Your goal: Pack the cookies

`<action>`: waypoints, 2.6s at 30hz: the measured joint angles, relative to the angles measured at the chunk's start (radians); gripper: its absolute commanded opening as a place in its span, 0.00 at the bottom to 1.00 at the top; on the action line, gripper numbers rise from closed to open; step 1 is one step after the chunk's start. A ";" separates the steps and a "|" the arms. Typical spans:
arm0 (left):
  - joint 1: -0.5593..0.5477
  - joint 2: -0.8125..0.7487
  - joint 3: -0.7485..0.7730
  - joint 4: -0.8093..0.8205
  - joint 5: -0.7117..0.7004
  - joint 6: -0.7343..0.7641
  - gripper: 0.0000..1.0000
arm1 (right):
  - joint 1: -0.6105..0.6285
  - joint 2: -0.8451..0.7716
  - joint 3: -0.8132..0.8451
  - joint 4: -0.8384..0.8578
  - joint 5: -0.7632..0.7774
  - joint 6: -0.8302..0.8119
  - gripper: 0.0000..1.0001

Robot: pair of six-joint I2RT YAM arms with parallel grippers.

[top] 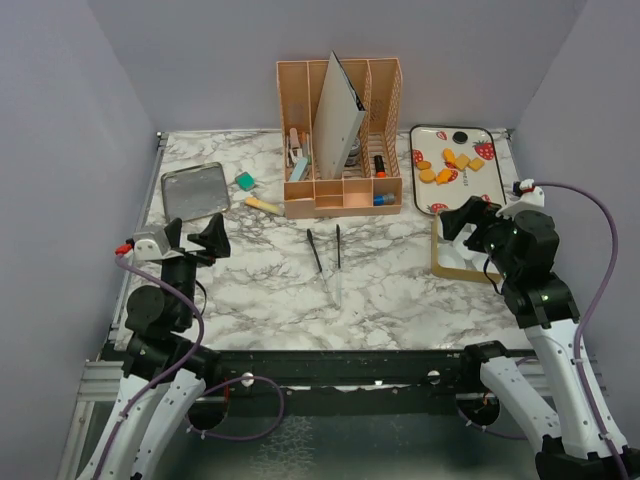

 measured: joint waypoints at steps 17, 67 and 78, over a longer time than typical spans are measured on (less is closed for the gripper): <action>0.000 0.045 -0.047 0.049 0.009 -0.034 0.99 | 0.000 0.104 -0.087 0.125 -0.136 -0.008 1.00; -0.003 0.230 -0.124 0.000 0.128 -0.470 0.94 | 0.732 1.096 0.109 0.422 0.312 0.238 0.37; -0.003 0.430 -0.180 0.027 0.276 -0.615 0.92 | 0.732 1.099 0.103 0.434 0.307 0.229 0.13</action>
